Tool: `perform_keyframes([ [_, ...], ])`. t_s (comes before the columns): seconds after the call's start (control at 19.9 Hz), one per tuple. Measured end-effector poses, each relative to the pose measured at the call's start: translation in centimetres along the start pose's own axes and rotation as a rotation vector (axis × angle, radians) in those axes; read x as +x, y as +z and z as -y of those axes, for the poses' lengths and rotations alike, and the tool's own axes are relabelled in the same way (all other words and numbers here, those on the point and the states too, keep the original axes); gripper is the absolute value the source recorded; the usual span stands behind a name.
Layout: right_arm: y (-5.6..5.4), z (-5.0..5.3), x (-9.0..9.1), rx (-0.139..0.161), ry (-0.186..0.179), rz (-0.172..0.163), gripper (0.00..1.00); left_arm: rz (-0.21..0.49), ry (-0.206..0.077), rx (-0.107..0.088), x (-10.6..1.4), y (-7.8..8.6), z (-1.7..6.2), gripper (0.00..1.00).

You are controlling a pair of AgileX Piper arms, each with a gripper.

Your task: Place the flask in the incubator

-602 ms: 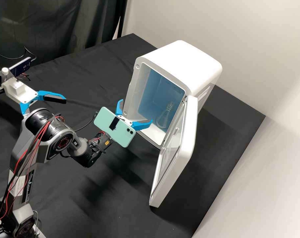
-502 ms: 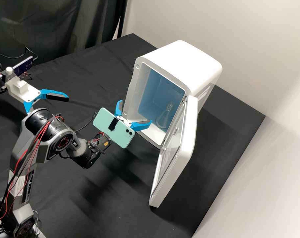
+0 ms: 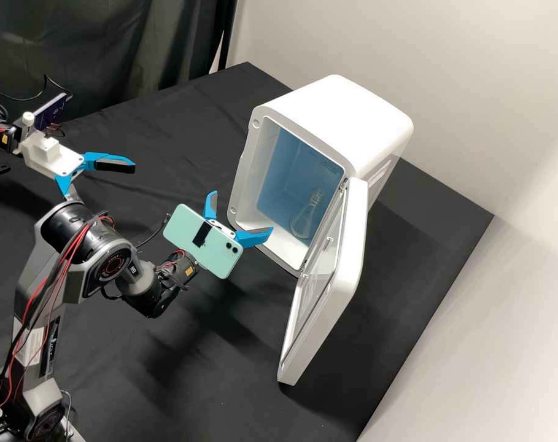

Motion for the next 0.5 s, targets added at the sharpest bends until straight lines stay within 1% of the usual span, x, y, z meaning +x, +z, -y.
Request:
perform_keyframes([
  [0.05,0.1,0.2,-0.3,0.001,-0.009,0.006,1.0,-0.003,0.006,0.003,-0.1,-0.1,-0.12,1.0],
  [0.1,0.2,0.4,-0.7,-0.019,-0.021,0.015,1.0,-0.008,0.014,0.002,-0.3,-0.2,-0.23,1.0],
  [0.2,0.2,0.5,-1.4,-0.035,-0.028,0.021,1.0,-0.015,0.023,0.0,-0.5,-0.2,-0.41,1.0],
  [0.3,0.1,0.6,-2.2,-0.046,-0.037,0.03,1.0,-0.014,0.028,0.004,-0.5,-0.3,-0.53,1.0],
  [0.35,0.1,0.7,-2.5,-0.054,-0.045,0.031,1.0,-0.014,0.031,0.003,-0.6,-0.3,-0.61,1.0],
  [0.4,0.0,0.8,-3.0,-0.068,-0.052,0.034,1.0,-0.016,0.034,0.0,-0.6,-0.3,-0.67,1.0],
  [0.45,-0.2,1.0,-3.4,-0.076,-0.055,0.039,1.0,-0.018,0.037,-0.004,-0.6,-0.3,-0.72,1.0],
  [0.5,-0.3,1.1,-3.9,-0.082,-0.053,0.048,1.0,-0.018,0.037,-0.004,-0.6,-0.3,-0.72,1.0],
])
